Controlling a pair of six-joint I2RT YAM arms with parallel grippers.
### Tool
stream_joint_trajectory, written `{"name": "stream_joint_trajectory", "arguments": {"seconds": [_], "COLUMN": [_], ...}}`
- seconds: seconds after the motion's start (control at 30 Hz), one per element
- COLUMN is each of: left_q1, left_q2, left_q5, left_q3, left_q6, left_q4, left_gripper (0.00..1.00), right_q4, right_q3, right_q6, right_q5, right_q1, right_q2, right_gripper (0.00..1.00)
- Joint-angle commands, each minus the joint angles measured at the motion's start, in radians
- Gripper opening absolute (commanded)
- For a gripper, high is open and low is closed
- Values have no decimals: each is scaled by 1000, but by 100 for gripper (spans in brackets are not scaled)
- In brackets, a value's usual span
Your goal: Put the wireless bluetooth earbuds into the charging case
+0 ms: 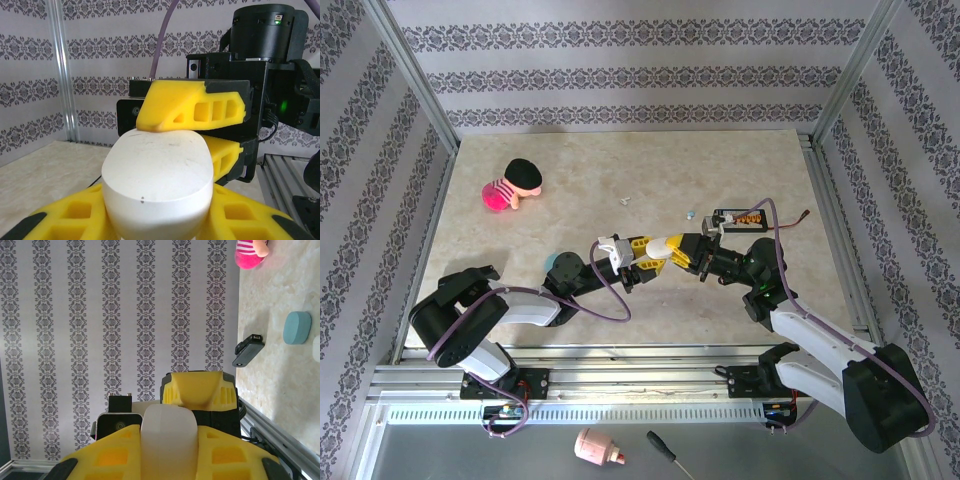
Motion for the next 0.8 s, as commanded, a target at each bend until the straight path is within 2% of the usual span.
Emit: {"name": "stream_joint_trajectory", "arguments": {"seconds": [0.0,0.1,0.17,0.27,0.33,0.43,0.63,0.77], "left_q1": [-1,-2,-2,-2,-1,5,27,39], "left_q2": [3,-1,0,1,1,0,-19,-47], "left_q5": [49,48,45,38,30,30,41,61], "left_q3": [21,21,18,13,7,-6,-41,-62], "left_q6": [-11,-14,-13,-17,-27,-46,-77,-71], "left_q4": [49,49,49,49,49,49,35,-19], "left_gripper": [30,29,29,29,28,28,28,28], "right_q4": [20,6,-7,-44,-86,-185,-303,-503], "right_q3": [-1,-1,-1,-1,6,24,65,130], "right_q6": [-7,-17,-27,-59,-101,-182,-373,-658], "right_q5": [31,34,34,40,43,45,10,6], "right_q1": [-4,-3,-3,-4,-8,-16,-59,-62], "right_q2": [-14,-17,-19,-33,-48,-73,-103,-135], "right_gripper": [13,15,19,43,54,66,78,83]}}
